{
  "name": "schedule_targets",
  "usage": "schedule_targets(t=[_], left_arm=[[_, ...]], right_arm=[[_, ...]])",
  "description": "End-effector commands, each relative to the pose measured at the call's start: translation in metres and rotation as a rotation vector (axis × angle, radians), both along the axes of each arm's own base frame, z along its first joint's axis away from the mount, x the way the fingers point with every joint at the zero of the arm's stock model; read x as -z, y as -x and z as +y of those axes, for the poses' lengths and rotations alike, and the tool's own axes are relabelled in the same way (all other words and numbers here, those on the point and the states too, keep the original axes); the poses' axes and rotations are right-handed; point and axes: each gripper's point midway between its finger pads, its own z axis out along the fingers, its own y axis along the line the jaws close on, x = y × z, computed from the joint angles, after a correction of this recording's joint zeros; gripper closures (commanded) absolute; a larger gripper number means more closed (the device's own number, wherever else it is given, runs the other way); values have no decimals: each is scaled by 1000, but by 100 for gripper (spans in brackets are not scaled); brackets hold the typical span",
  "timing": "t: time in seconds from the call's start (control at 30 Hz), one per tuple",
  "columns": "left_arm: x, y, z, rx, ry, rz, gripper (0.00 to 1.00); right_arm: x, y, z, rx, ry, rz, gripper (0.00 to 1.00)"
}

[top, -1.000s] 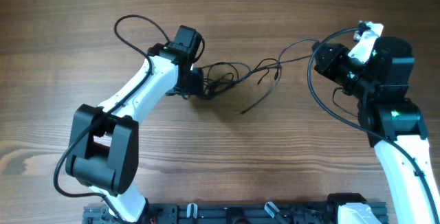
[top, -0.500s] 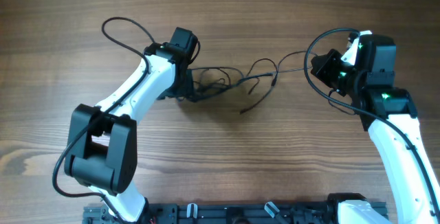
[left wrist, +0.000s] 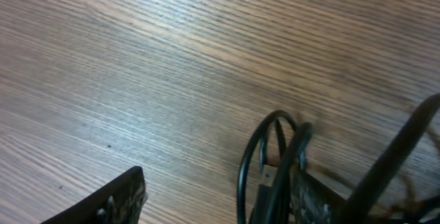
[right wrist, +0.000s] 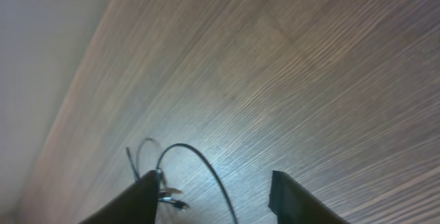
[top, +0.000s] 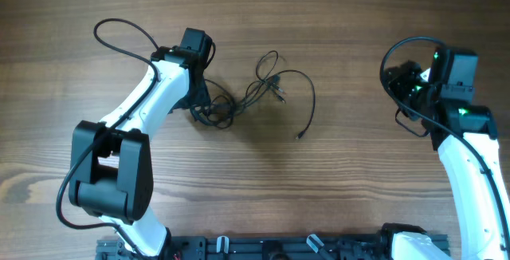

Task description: Untangle cables

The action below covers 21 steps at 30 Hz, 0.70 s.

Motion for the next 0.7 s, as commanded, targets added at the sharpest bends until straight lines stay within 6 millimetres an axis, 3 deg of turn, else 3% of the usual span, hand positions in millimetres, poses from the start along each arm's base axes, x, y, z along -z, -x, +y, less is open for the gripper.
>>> schedule_targets(t=[0.0,0.13,0.2,0.3,0.43,0.53,0.67], left_arm=[[8,0,-14,-8,87,16,29],[3,-3,-25,7,147,7,25],[-12,-7,-40,22,235,-16,17],[-43,-16,-76,133,429,-82,7],[-96,-13,-132,441,728,-183,0],[-98,-13,-132,476,719,-195,0],[-97,-16,-130,473,704,-201,9]], right_arm=[[-2,-3,18,-49,-74,3,34],[11,1,35,-100,-79,57,21],[22,3,46,-155,-61,91,14],[35,4,60,-239,-32,121,1],[48,5,81,-385,-4,135,0],[45,3,104,-537,-18,79,0],[43,0,127,-650,-74,31,1]])
